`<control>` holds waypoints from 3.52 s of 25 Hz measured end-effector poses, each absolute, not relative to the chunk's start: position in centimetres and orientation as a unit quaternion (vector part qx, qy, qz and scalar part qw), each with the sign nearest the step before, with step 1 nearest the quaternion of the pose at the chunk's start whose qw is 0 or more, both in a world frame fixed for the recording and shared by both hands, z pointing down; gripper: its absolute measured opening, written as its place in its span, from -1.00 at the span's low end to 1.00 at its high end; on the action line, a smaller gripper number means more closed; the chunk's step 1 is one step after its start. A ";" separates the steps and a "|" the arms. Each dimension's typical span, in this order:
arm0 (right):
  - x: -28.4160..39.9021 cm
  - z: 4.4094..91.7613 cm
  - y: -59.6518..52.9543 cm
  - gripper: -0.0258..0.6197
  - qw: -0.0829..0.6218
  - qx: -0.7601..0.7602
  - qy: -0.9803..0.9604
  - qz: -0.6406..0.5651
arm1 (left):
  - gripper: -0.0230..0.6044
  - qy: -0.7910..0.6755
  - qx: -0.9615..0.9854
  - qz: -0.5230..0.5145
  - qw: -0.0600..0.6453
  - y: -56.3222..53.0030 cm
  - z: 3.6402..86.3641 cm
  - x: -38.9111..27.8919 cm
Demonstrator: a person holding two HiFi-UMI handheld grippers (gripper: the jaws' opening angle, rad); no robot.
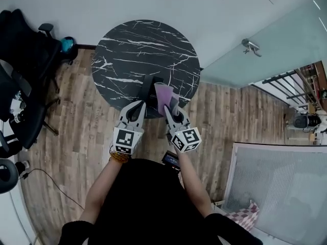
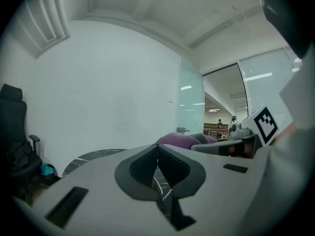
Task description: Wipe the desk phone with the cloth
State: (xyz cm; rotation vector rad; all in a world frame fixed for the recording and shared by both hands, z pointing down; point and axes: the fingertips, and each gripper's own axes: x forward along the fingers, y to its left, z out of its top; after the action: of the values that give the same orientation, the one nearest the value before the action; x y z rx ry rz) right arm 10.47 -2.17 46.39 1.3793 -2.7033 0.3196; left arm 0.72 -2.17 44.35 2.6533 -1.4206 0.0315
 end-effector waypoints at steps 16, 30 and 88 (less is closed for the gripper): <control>8.0 50.4 -13.5 -0.75 0.180 0.366 -0.913 -0.026 | -0.88 -0.461 0.881 0.020 0.106 -11.1 48.1 -0.6; 6.3 58.2 -21.3 -0.75 0.345 0.287 -0.876 -0.175 | -0.88 -0.485 0.867 0.043 0.106 -15.1 49.0 -1.5; 4.0 71.9 -15.5 -0.75 0.452 0.196 -0.864 0.107 | -0.88 -0.440 0.886 0.091 0.113 -15.3 51.9 -2.1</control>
State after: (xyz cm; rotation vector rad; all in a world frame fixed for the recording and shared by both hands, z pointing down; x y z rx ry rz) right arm 4.05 -15.46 71.88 0.4847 -2.1333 0.2653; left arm -2.07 -15.25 51.92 2.5993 -1.2904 0.2665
